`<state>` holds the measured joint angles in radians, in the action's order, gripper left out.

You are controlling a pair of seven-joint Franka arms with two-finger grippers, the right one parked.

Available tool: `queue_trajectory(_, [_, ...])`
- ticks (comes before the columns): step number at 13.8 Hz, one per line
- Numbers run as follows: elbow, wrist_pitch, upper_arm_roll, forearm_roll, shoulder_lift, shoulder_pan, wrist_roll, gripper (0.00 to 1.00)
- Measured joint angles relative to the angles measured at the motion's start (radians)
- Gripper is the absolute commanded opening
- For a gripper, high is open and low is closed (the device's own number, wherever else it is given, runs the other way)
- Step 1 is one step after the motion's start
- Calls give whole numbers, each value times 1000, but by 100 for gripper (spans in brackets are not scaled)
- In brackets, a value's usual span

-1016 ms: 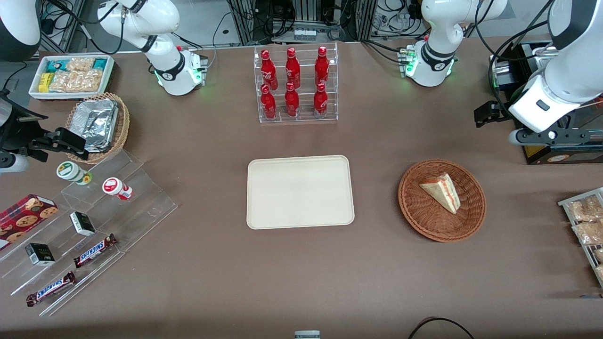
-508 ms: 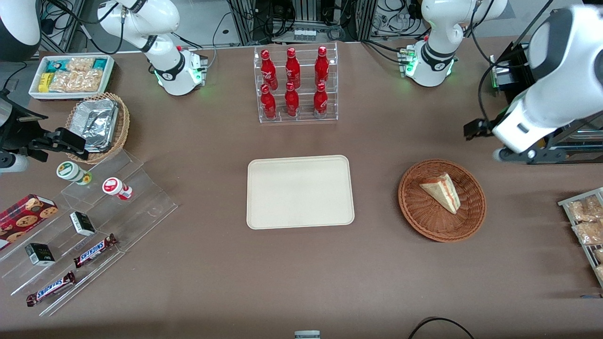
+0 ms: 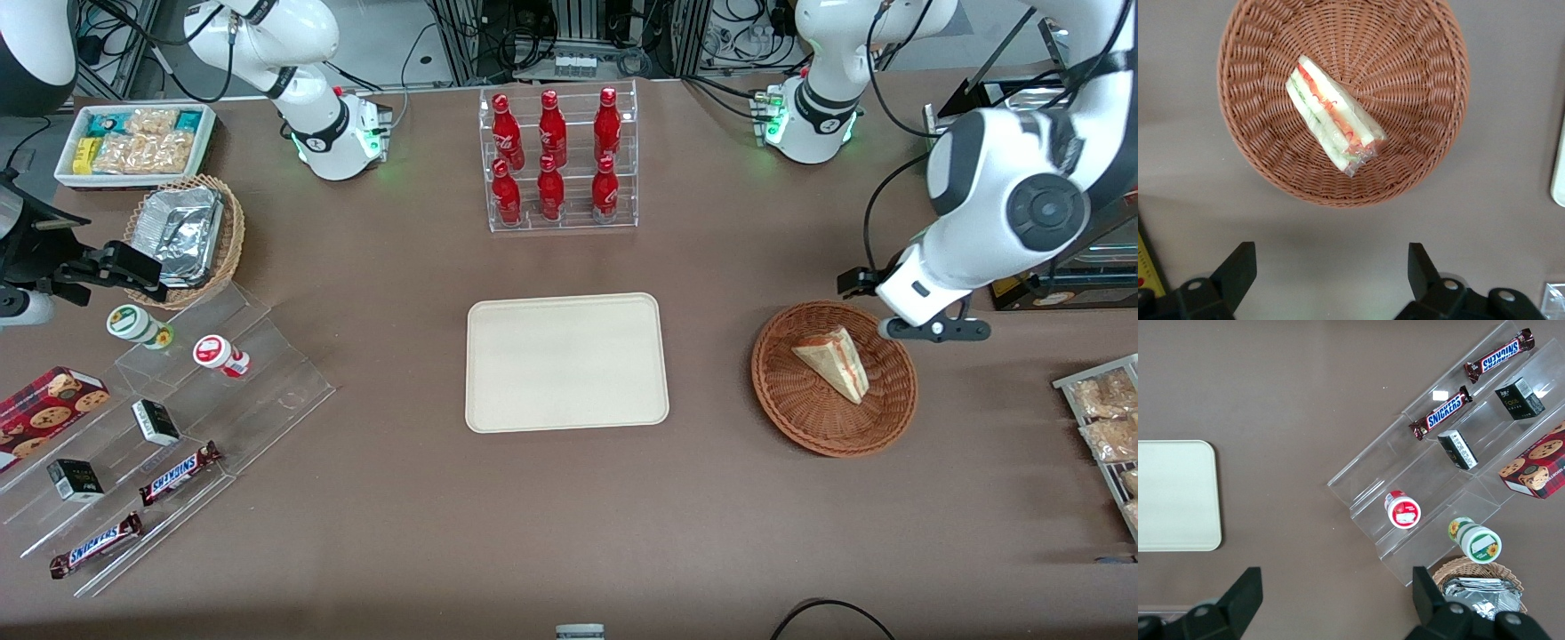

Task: Place sandwich from basket to tray
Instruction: 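Lower the left gripper onto the sandwich wedge and close on it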

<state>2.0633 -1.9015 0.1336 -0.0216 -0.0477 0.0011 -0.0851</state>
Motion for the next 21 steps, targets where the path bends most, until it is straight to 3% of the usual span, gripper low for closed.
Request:
queue_trajectory(7, [11, -93, -38, -1, -70, 14, -53, 100])
queue_trajectory(15, [15, -253, -29, -1, -164, -34, -672, 100])
queue_trajectory(21, [15, -294, -32, -35, -219, -51, -721, 100])
